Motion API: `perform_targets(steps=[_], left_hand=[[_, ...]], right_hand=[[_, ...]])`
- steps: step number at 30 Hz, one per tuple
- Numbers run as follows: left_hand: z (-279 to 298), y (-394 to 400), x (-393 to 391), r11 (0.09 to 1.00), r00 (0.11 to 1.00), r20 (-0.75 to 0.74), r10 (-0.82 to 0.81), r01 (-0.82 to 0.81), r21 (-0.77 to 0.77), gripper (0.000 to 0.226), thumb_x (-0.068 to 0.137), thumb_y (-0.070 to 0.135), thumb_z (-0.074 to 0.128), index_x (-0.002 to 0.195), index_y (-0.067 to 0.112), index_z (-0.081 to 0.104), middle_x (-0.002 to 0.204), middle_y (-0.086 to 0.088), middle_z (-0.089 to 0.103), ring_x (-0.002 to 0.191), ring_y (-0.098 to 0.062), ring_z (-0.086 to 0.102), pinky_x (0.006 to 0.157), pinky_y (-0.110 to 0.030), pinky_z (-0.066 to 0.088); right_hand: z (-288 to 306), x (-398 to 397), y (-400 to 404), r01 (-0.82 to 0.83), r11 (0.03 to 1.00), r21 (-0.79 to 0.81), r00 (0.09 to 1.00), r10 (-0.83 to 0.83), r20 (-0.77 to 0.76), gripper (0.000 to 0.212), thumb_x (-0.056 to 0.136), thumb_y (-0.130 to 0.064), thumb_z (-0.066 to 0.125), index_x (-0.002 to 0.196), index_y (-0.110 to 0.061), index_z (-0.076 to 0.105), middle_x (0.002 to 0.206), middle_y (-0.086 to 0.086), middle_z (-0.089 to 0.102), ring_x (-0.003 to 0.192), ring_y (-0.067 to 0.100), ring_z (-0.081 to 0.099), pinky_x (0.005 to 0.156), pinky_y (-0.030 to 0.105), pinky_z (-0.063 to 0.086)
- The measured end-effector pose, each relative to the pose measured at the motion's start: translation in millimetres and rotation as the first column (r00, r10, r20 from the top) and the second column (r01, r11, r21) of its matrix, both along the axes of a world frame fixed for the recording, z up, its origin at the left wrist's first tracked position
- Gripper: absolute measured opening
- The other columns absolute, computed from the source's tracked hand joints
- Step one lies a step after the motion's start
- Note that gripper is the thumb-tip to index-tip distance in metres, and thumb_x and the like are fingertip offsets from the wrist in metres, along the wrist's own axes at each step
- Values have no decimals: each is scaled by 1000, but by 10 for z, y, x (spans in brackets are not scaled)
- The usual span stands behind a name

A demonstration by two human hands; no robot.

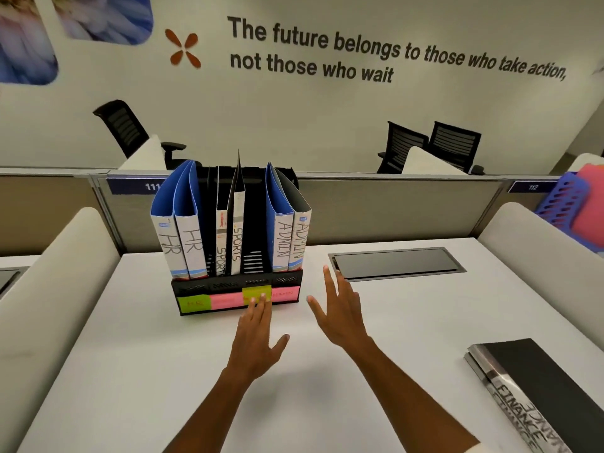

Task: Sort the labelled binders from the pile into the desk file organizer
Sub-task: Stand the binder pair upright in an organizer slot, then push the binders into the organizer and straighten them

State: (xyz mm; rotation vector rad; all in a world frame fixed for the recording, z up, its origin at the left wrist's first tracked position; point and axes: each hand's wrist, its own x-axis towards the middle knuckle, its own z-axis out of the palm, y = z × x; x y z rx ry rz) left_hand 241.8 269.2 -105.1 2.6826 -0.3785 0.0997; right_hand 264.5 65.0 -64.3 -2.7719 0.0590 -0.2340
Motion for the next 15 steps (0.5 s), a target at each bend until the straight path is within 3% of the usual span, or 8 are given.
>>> perform_targets(steps=[4, 7, 15], left_hand=[[-65, -196, -202, 999, 1000, -17, -12, 13, 53, 89, 91, 64, 38, 155, 15, 3, 162, -3, -10, 150, -23, -10, 121, -46, 4], [-97, -347, -276, 993, 1000, -15, -26, 27, 118, 89, 89, 71, 27, 155, 18, -2, 161, -2, -16, 149, -23, -15, 120, -46, -3], [-119, -743, -373, 983, 994, -39, -103, 108, 151, 90, 87, 74, 24, 154, 23, -8, 160, -1, -21, 148, -25, -19, 118, -50, -7]], right_hand=[[-232, -401, -167, 28, 995, -99, 998, -34, -56, 78, 85, -75, 13, 145, -40, -22, 162, 3, -9, 150, 30, -2, 117, 53, 5], [-294, -633, -309, 53, 988, -147, 995, -64, -72, 78, 84, -76, 10, 146, -40, -20, 161, 1, -14, 149, 28, -8, 118, 53, 0], [-349, -1127, -664, 147, 978, -146, 982, -162, -94, 77, 84, -75, 10, 147, -40, -18, 161, 1, -15, 149, 27, -8, 119, 53, 2]])
